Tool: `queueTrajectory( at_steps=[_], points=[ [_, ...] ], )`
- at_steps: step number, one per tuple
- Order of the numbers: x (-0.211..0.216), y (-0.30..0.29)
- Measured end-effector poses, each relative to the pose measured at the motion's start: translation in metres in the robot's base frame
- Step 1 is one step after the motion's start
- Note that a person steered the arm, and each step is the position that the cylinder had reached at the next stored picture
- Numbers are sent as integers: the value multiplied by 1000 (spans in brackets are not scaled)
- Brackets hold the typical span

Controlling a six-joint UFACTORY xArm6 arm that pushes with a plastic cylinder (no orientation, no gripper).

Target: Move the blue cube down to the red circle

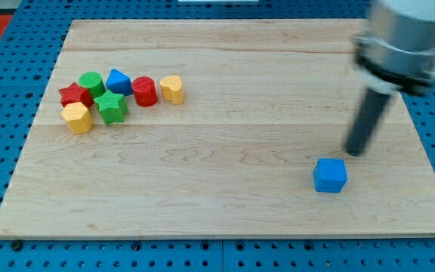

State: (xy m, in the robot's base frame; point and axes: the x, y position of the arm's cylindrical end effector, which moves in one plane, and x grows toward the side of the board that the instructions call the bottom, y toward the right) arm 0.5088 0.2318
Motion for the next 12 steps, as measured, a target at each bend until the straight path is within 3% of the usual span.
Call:
queueTrajectory(
  at_steps=[1,2,3,4,5,6,7,8,9,11,12],
  points=[
    [62,1],
    [53,-105],
    [-15,-198],
    [-50,-241],
    [-15,-260],
    [9,-182],
    [1,-106],
    [-49,-164],
    [-92,-262],
    [-34,-182],
    [-48,-246]
  ],
)
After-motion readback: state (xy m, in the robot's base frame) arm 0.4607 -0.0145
